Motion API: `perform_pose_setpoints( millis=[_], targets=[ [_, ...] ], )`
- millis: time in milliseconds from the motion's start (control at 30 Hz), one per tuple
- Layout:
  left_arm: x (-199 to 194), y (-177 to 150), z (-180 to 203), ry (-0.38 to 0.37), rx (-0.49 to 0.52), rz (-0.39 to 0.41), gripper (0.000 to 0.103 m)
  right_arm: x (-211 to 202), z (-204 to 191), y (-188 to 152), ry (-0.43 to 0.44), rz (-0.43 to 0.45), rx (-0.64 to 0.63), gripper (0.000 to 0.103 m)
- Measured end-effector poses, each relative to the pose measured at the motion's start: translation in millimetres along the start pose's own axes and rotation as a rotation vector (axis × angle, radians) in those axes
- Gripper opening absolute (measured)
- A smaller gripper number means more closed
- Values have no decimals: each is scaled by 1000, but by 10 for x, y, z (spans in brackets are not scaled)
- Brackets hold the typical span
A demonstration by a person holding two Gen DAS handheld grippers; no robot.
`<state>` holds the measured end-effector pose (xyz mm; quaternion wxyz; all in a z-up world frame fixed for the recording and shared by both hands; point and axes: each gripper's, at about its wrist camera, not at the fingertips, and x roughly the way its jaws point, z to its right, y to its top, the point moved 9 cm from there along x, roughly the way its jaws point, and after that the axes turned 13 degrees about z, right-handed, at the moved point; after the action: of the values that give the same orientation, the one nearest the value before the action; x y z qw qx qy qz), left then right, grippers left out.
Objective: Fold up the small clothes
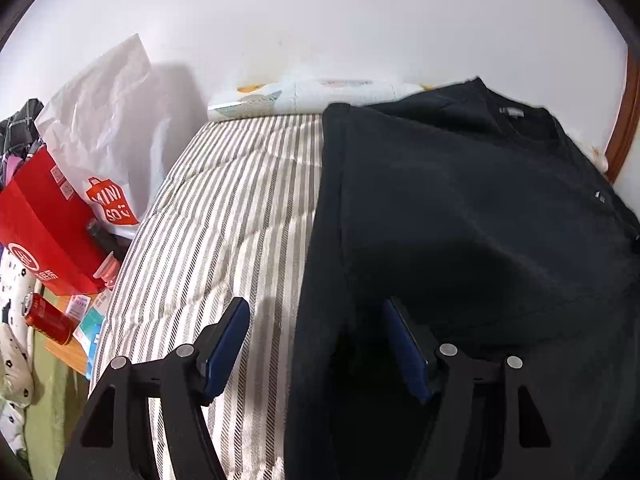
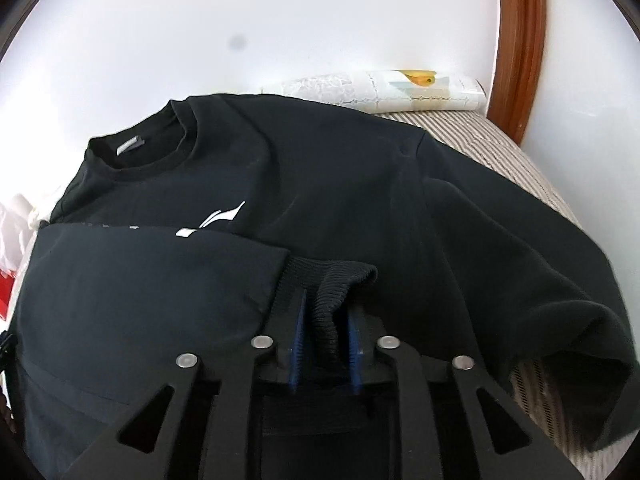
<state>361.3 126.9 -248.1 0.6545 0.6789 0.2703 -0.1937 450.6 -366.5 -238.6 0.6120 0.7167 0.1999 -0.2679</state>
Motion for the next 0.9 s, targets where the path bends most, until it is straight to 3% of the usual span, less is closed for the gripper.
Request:
perform_pose_setpoints(
  millis=[133,233,300,367,467,600,767,900],
  targets=[
    [-67,9,-6,-7,-25,-4,67,-334,19,29,6,13,-17,37],
    [-194,16,39,-47,-53,0,67,-756,199,97,-25,84,-62,50],
    [-275,14,92,-60,-45,13,72,-1072,507,196,-78,141,-62,74],
    [-367,4,148,-63,-33,30,77,-1268,814,246,-132,177,-44,84],
    [-465,-48,237,-70,-37,27,77,-1451,1366,130,-203,171,-15,88],
    [-549,-134,333,-68,-56,10,77,-1396,1946,-390,-273,58,-18,88],
    [-656,-230,399,-51,-81,-16,77,-1222,2163,-739,-220,-5,43,88],
    [-751,-281,400,-36,-104,-30,77,-1029,2149,-814,-232,-19,-12,87]
  ],
)
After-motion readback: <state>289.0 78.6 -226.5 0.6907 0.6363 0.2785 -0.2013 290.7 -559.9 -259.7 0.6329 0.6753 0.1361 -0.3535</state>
